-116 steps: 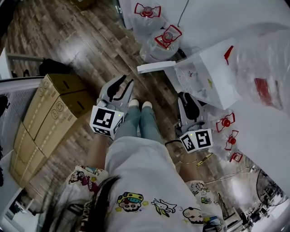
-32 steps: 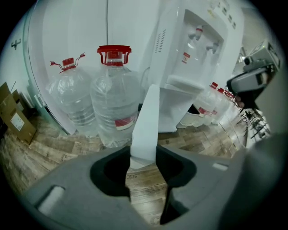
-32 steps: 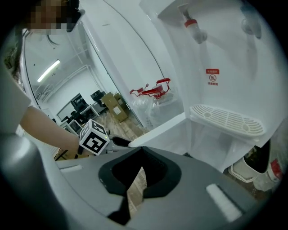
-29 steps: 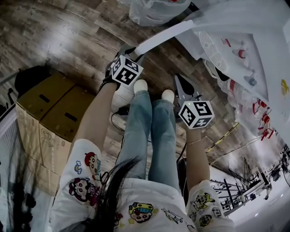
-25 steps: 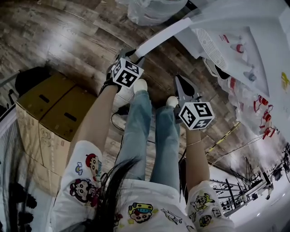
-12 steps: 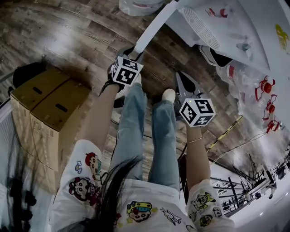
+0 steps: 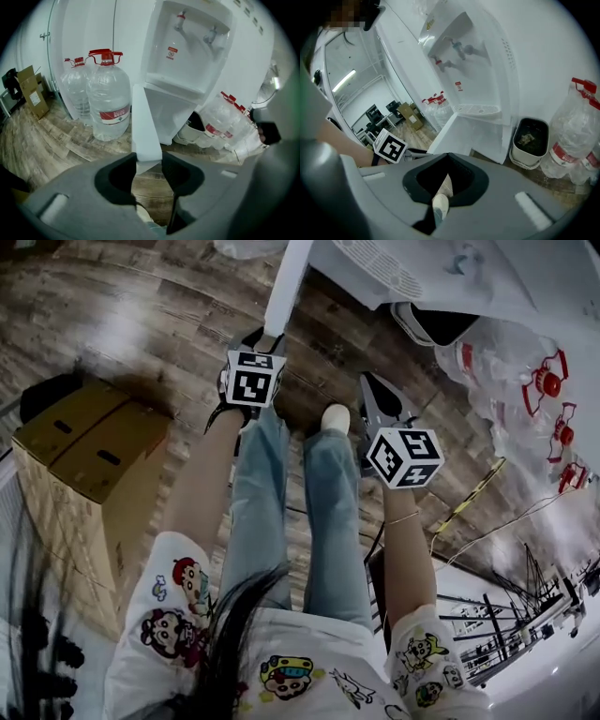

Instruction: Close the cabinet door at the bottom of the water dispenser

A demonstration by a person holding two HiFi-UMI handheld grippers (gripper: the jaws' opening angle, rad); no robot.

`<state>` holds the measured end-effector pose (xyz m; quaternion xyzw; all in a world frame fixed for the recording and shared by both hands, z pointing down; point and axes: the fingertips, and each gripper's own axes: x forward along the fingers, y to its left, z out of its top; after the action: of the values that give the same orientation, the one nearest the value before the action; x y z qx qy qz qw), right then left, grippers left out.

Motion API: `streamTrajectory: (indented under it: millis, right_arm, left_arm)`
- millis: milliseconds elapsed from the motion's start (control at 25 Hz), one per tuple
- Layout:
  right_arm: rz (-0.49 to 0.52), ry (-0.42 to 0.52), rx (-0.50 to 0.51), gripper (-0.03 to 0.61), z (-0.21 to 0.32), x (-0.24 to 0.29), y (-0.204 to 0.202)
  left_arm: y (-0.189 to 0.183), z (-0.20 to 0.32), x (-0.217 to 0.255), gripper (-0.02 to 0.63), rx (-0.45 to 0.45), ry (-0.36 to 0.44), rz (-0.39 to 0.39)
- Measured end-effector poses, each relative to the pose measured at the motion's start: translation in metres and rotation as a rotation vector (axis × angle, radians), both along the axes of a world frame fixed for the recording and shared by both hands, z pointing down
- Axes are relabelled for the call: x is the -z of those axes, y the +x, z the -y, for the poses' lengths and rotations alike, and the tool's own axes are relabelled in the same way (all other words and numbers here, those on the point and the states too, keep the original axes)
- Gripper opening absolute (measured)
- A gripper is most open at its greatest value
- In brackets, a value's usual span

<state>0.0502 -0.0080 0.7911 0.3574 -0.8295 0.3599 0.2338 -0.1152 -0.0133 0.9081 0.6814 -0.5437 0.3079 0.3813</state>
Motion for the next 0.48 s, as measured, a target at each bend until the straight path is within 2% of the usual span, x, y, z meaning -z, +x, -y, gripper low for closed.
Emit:
streamTrajectory:
  millis: [240,480]
  right_arm:
    - [0.022,0.007,-0.041,0.012,0.007,-0.001,0.035]
    - [0.048,0.015,-0.098,0.011,0.007,0.002,0.072]
  left_arm:
    - [0.026,0.002,-0.001,0.171,0.031,-0.027,0.016]
    - [0.058,0.005,0.0,0.175,-0.011,-0.037,0.042]
